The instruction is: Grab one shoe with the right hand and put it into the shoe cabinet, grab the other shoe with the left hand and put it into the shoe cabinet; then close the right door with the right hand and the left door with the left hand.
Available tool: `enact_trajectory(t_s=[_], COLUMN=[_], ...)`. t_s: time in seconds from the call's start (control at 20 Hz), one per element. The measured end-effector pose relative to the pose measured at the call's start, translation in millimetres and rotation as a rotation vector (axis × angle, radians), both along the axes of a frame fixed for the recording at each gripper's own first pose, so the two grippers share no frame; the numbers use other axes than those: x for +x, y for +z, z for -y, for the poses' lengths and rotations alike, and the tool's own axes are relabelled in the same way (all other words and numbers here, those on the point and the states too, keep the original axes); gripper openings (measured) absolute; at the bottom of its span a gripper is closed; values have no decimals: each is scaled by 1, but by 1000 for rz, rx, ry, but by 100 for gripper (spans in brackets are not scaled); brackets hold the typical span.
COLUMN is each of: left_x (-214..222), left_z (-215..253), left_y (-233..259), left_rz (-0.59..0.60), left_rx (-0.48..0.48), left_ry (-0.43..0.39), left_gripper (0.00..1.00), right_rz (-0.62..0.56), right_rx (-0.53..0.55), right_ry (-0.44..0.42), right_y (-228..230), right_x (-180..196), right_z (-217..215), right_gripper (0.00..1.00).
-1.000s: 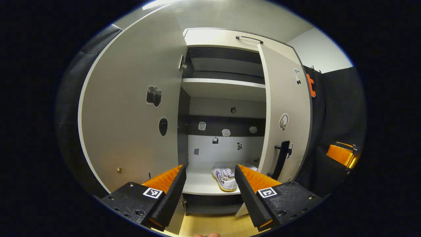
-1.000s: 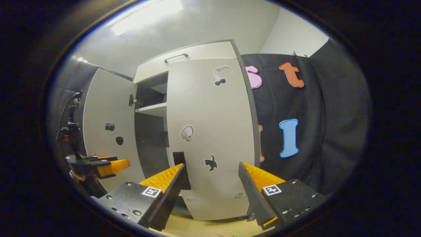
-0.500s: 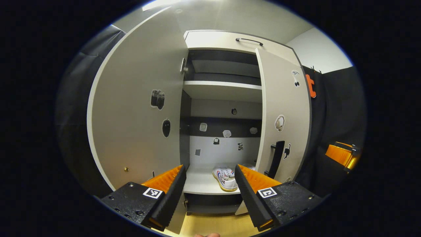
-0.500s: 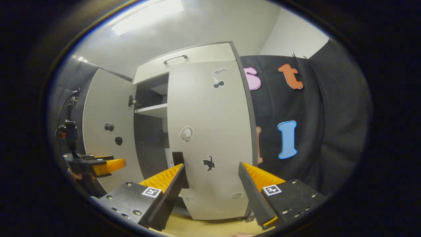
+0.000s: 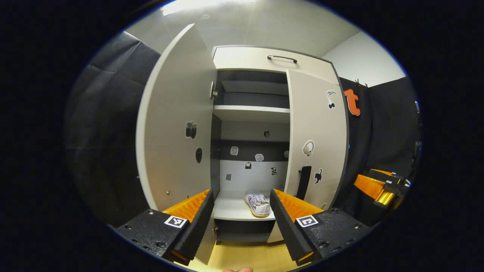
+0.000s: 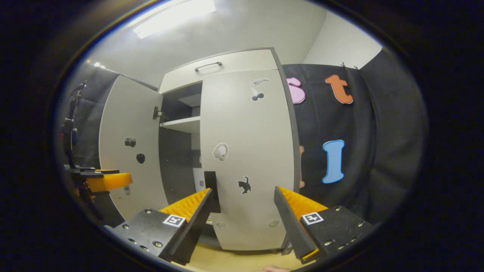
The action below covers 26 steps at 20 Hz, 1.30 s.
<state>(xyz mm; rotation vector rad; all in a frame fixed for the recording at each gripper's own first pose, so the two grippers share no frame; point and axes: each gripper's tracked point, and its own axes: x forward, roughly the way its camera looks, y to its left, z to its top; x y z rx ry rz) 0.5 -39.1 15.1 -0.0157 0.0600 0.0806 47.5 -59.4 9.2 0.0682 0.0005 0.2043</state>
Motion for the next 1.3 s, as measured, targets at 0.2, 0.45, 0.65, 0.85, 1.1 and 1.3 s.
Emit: enact_trajectory(t_s=[0.2,0.45,0.65,0.85,1.1,1.3], left_x=[-31,-69,-87,-77,-58,-47], left_z=[-24,-92,-144,-166,-171,-178], left_y=[20,40,48,39,17,19], left_rz=[29,61,74,78,40,47], left_rx=[19,16,51,35,-24,20], left_ry=[82,260,388,405,389,413], left_gripper=[88,88,88,93,88,93], right_rz=[-11,-30,-38,-42,-49,-56], right_rx=[7,13,11,1,-4,4], right_ry=[49,84,89,70,20,0], right_y=[-3,-9,-12,-14,-16,-19], right_x=[1,4,5,9,16,23], right_z=[-16,-32,-37,-33,-17,-12], right_gripper=[96,96,93,93,93,93])
